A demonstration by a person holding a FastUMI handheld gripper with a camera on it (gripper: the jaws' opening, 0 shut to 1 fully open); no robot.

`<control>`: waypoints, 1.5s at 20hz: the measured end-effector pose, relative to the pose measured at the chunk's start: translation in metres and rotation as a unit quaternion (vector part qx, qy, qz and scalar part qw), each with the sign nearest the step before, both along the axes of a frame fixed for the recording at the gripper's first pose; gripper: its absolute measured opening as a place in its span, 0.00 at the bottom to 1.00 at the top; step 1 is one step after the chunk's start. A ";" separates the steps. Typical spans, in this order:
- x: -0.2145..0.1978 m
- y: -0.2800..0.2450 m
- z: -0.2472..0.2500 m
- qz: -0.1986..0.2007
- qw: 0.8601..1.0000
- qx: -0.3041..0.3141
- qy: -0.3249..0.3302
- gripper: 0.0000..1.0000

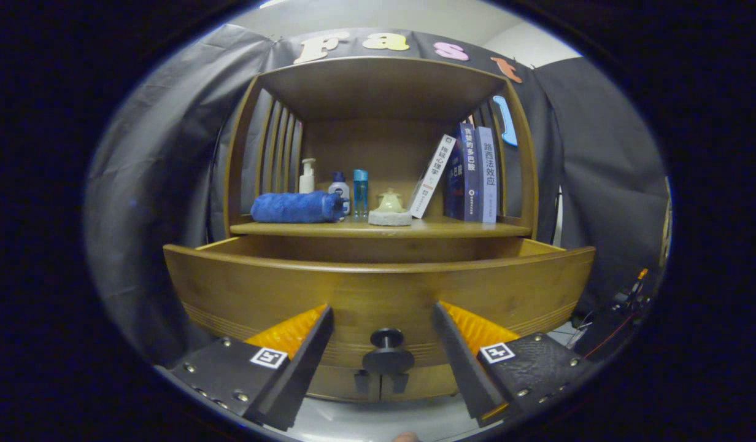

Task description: Pull open the drawer, take out the items inside it, and place them on the countertop above the cabinet.

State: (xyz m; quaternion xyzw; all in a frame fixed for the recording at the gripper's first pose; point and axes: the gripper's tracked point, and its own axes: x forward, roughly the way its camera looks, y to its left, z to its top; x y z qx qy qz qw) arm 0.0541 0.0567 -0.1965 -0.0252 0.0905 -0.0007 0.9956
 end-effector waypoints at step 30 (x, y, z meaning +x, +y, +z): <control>0.118 0.020 -0.021 -0.007 0.997 0.071 0.031 0.98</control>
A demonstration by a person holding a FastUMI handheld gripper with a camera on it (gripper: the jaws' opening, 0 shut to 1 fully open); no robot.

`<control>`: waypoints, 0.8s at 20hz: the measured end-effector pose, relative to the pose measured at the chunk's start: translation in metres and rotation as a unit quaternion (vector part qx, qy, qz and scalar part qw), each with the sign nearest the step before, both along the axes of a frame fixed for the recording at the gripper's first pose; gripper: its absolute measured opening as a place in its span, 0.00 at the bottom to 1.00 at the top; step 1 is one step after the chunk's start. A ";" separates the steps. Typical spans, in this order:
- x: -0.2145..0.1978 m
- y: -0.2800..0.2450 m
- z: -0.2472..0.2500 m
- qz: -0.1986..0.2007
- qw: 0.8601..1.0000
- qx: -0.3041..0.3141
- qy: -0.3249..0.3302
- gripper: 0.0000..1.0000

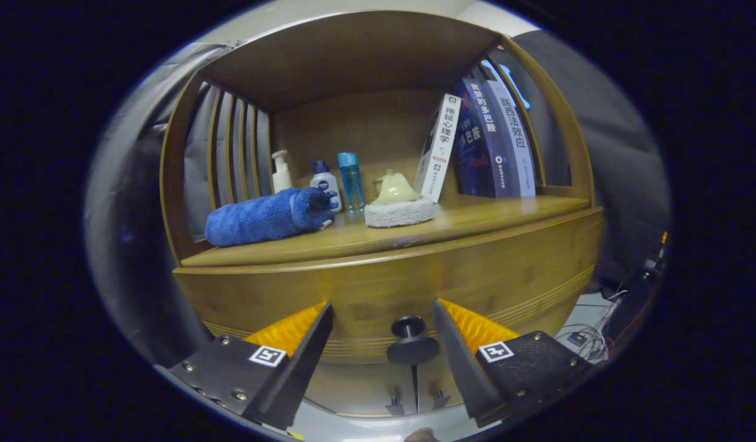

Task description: Pull open the drawer, take out the items inside it, and place them on the countertop above the cabinet.

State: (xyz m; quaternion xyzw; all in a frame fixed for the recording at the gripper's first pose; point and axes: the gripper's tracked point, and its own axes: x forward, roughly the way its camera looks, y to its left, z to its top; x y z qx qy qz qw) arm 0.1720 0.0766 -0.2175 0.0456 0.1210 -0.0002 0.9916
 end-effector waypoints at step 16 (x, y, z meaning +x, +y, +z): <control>-0.086 -0.010 0.061 -0.008 1.000 0.008 0.024 0.99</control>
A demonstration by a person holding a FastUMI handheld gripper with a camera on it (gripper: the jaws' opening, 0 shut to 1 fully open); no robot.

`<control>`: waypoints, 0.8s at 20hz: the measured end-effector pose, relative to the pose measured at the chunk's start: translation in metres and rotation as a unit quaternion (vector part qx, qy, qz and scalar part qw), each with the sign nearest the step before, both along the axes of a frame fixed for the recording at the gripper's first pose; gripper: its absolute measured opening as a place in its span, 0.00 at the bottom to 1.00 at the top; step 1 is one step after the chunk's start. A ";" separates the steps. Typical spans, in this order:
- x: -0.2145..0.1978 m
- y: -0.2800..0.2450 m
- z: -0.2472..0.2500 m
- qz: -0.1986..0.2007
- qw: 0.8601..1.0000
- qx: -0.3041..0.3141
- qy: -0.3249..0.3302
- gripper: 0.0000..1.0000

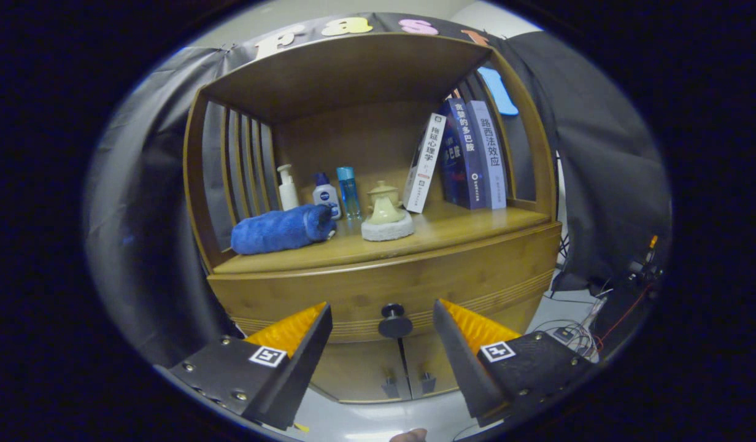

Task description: Pull open the drawer, take out the items inside it, and place them on the countertop above the cabinet.

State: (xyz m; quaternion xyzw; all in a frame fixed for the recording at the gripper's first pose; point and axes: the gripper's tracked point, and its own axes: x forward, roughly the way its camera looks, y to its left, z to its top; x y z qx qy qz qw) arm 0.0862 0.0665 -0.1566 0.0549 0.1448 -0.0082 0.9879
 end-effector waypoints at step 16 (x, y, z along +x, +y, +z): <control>-0.120 -0.006 0.148 0.035 0.994 -0.035 -0.094 0.99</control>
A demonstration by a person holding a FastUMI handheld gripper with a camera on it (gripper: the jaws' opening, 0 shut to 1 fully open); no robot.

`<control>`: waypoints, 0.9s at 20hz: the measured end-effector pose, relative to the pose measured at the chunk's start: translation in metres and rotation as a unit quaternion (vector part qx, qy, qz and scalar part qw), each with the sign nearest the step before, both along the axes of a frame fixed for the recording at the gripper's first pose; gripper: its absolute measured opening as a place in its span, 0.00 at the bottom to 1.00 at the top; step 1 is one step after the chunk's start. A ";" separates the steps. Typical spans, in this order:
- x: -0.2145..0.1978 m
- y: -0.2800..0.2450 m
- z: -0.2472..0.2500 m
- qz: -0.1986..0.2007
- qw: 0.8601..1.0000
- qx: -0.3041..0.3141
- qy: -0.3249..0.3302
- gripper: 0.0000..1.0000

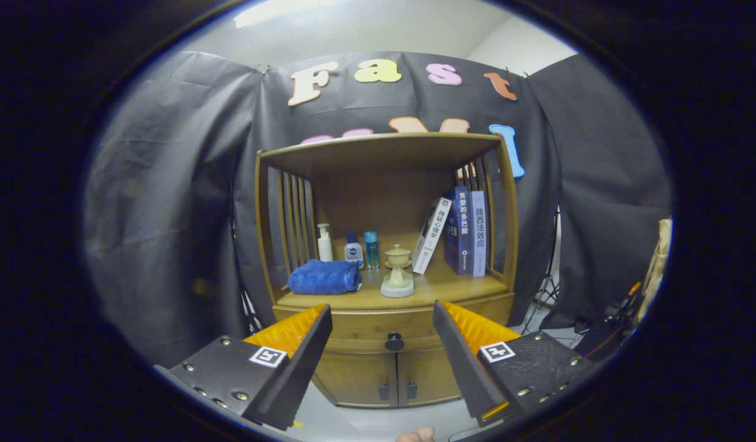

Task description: Pull open the drawer, take out the items inside it, and place them on the countertop above the cabinet.

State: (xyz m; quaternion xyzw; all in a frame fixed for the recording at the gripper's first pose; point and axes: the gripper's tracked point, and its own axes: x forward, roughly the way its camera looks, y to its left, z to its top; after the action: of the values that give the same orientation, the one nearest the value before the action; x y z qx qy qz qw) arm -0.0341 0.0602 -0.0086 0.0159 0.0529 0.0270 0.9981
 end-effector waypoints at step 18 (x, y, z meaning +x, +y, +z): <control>-0.028 -0.020 0.025 0.056 0.998 0.027 -0.007 0.99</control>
State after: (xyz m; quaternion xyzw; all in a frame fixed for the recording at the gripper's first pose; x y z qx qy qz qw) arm -0.0619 0.0404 0.0161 0.0396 0.0462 0.0839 0.9946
